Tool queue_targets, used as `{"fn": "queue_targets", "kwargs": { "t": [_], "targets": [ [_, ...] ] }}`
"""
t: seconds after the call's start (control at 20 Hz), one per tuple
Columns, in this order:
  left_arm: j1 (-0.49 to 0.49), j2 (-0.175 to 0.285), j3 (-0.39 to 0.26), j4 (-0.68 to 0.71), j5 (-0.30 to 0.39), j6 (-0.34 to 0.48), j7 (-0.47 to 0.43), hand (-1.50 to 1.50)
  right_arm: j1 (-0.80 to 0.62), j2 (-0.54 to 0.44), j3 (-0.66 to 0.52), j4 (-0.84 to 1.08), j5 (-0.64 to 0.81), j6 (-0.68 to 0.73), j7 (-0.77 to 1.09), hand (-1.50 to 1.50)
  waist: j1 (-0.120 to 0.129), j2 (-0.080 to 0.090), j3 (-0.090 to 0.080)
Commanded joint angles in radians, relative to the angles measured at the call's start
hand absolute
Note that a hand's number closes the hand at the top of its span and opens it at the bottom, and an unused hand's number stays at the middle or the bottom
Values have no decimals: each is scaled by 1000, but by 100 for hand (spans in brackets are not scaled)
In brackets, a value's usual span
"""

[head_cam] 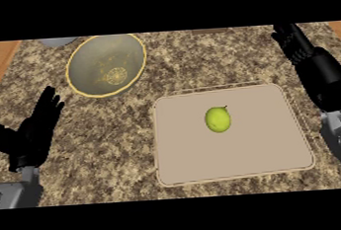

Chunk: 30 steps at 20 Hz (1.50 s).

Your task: Pick the pear from the tray and place it in the tiered basket

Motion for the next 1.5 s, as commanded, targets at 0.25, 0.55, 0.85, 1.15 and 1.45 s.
{"fn": "queue_targets", "kwargs": {
  "t": [0.25, 0.55, 0.85, 1.15, 1.45],
  "targets": [
    [-52, -9, -60, -83, -158, 92, -98, 0, 121, 236, -400, 159, -401, -186, -27, 150, -31, 18, -21],
    [-36, -76, -121, -79, -188, 125, -102, 0, 219, 460, -458, 194, -657, -96, 31, -150, -26, 12, -26],
    [-41, -104, -168, -129, -259, 163, -37, 0, 461, 251, -511, 27, -715, 201, 99, -150, -3, 8, -34],
    [-29, -123, -190, -102, -279, 164, -88, 0, 380, -87, -395, -12, -491, 281, 286, -150, 19, 11, -39],
    [-68, -161, -215, -76, -294, 172, -74, 0, 252, -315, -273, -92, -343, 394, 442, -150, 42, 16, -39]
  ]
}}
